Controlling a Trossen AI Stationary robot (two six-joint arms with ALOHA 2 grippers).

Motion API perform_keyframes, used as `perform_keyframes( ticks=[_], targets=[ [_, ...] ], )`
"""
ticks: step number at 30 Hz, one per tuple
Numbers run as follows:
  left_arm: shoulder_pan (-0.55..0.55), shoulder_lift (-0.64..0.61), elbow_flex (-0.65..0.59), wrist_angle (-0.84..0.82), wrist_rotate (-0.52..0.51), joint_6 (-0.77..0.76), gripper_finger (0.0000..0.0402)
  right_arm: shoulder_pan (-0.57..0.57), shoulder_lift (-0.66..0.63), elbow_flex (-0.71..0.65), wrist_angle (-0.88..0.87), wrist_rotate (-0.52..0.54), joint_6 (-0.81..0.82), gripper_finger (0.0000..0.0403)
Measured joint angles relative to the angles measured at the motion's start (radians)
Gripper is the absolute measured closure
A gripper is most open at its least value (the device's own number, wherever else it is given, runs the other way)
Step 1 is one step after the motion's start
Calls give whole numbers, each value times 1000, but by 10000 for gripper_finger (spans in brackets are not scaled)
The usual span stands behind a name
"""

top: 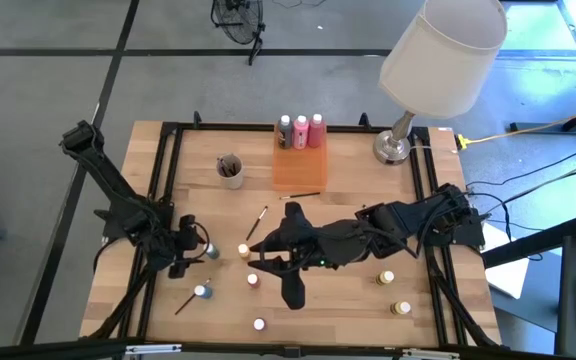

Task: Pick & Place Paint Supplies
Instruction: Put the green paint bottle into the orange bin

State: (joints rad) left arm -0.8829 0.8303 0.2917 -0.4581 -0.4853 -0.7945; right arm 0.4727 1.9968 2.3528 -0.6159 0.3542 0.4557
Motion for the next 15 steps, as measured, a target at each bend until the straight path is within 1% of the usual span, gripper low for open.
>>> perform_keyframes(
  ticks=[8,15],
  targets=[
    [0,0,-71,151,-73,-4,149,-14,0,0,0,0,0,263],
    [0,0,-79,167,-125,23,153,-16,0,0,-1,0,0,263]
  ],
)
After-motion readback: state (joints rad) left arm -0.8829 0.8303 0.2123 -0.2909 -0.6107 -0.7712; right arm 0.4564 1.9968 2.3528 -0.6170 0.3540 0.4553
